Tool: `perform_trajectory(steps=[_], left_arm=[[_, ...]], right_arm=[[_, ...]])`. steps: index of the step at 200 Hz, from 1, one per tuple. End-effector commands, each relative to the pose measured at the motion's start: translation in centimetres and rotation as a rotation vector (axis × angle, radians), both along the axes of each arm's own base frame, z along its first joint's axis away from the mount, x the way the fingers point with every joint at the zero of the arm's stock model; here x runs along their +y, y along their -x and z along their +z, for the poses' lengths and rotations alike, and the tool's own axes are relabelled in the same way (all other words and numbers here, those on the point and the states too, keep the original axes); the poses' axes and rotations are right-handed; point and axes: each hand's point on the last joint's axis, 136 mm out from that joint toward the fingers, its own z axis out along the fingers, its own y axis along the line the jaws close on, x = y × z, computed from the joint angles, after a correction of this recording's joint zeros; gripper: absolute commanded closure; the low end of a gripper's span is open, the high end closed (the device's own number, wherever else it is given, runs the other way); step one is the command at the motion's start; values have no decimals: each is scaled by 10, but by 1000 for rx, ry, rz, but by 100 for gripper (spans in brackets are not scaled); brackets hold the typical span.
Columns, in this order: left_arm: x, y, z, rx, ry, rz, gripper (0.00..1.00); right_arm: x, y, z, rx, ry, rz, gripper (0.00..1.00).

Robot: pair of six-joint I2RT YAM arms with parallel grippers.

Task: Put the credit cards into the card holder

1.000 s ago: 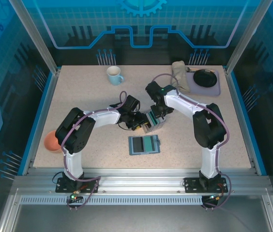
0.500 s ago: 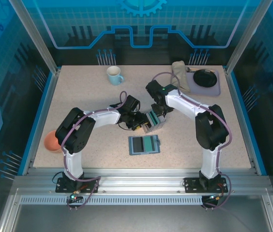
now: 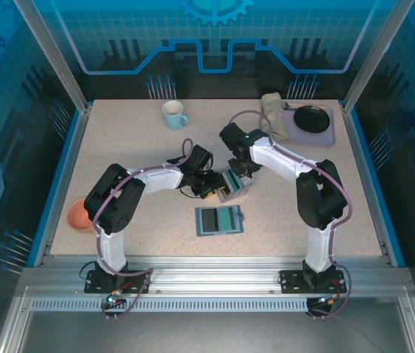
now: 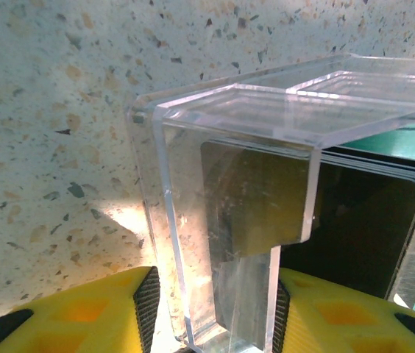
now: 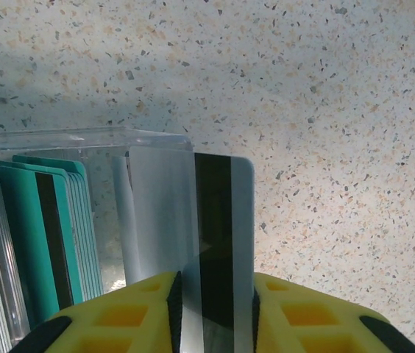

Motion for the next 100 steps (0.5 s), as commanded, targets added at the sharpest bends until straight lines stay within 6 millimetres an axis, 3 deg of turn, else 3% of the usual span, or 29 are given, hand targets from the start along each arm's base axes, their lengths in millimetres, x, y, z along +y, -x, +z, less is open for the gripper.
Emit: perform_trajectory(steps=[1,100], left_arm=[[11,19,-12,71,-38,-16,55],[11,19,-12,70,-36,-16,56]], right_arm=[[-7,-5,25,-60,29,-6,73],[-5,-4,35,-72,9,-1,80]])
